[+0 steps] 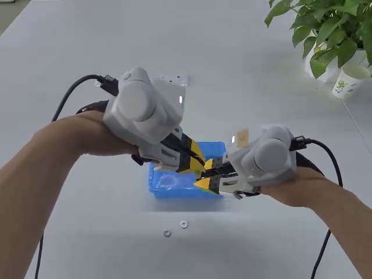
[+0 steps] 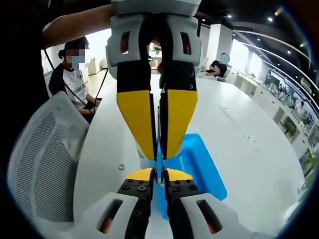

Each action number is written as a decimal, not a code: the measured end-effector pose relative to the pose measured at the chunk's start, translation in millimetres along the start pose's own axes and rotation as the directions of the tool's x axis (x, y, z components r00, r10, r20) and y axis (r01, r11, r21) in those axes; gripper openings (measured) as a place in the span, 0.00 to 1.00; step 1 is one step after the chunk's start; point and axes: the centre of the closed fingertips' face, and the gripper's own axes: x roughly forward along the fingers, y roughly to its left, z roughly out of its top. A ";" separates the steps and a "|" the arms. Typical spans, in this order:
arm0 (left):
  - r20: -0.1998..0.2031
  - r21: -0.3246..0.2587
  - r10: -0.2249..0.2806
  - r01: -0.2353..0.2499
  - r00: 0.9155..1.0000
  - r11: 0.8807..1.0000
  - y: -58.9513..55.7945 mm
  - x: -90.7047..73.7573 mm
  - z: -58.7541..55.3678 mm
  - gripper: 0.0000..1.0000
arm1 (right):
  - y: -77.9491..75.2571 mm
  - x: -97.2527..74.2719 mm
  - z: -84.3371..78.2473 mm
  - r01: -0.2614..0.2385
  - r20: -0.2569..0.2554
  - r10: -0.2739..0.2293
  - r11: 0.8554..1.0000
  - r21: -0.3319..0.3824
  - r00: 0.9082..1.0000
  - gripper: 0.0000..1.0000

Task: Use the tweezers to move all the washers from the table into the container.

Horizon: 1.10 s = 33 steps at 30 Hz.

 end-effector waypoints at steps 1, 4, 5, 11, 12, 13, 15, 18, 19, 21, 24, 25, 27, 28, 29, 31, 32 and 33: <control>0.000 -0.001 0.001 -0.001 1.000 1.000 2.2 0.7 -0.6 0.07 | -1.5 0.6 -0.3 0.000 0.000 0.000 1.000 0.000 1.000 0.10; -0.003 0.000 0.001 -0.001 1.000 1.000 7.2 2.8 -2.9 0.07 | -6.4 3.1 -2.2 0.001 0.000 -0.001 1.000 0.003 1.000 0.10; -0.003 0.000 0.001 -0.001 1.000 1.000 8.6 3.6 -3.7 0.07 | -8.3 4.4 -3.2 0.001 0.000 -0.001 1.000 0.003 1.000 0.10; -0.010 -0.003 0.000 0.000 1.000 1.000 17.6 10.1 -10.4 0.07 | -17.2 11.6 -10.5 0.001 -0.007 -0.001 1.000 0.013 1.000 0.10; -0.010 -0.004 0.000 0.000 1.000 1.000 19.3 11.5 -11.7 0.07 | -18.3 12.5 -11.4 0.001 -0.008 -0.001 1.000 0.014 1.000 0.10; -0.011 -0.006 -0.001 0.001 1.000 1.000 20.6 12.5 -12.5 0.07 | -19.6 13.4 -12.4 0.002 -0.009 -0.001 1.000 0.015 1.000 0.10; -0.015 -0.008 -0.005 0.005 1.000 1.000 23.1 15.1 -15.2 0.07 | -21.4 16.0 -14.9 -0.001 -0.012 0.001 1.000 0.021 1.000 0.10; -0.021 -0.012 -0.010 0.009 1.000 1.000 25.8 18.7 -19.3 0.07 | -23.9 20.0 -18.9 -0.005 -0.016 0.006 1.000 0.030 1.000 0.10; -0.023 -0.015 -0.012 0.012 1.000 1.000 26.8 20.2 -21.1 0.07 | -24.5 21.2 -20.0 -0.007 -0.018 0.007 0.999 0.032 1.000 0.10; -0.026 -0.017 -0.016 0.015 1.000 1.000 28.4 22.4 -23.6 0.07 | -25.7 24.2 -23.0 -0.011 -0.020 0.012 0.999 0.041 1.000 0.10; -0.027 -0.027 -0.024 0.023 0.999 0.999 31.4 27.1 -28.6 0.07 | -27.2 28.0 -27.7 -0.019 -0.026 0.020 0.998 0.054 0.999 0.10; -0.027 -0.031 -0.027 0.026 0.999 0.999 31.9 28.2 -29.6 0.07 | -27.3 29.6 -29.5 -0.025 -0.027 0.027 0.998 0.066 0.999 0.10; -0.032 -0.034 -0.032 0.031 0.999 0.999 33.2 30.8 -32.6 0.07 | -27.7 32.4 -32.4 -0.031 -0.030 0.034 0.996 0.078 0.999 0.10; -0.032 -0.037 -0.035 0.034 0.999 0.999 33.6 31.8 -33.7 0.07 | -27.5 33.4 -33.4 -0.036 -0.032 0.039 0.996 0.085 0.999 0.10; -0.035 -0.041 -0.040 0.039 0.999 0.998 33.9 33.2 -35.4 0.07 | -27.3 35.3 -34.7 -0.041 -0.033 0.044 0.995 0.089 0.998 0.10; -0.036 -0.045 -0.044 0.042 0.998 0.998 35.1 35.1 -37.9 0.07 | -27.9 38.0 -36.6 -0.044 -0.035 0.048 0.994 0.098 0.998 0.10; -0.035 -0.051 -0.047 0.045 0.998 0.998 35.5 35.8 -38.9 0.07 | -27.7 39.1 -37.3 -0.048 -0.035 0.052 0.993 0.106 0.998 0.10; -0.037 -0.056 -0.050 0.048 0.998 0.997 35.9 37.1 -40.8 0.07 | -27.8 40.4 -38.1 -0.049 -0.038 0.054 0.993 0.109 0.998 0.10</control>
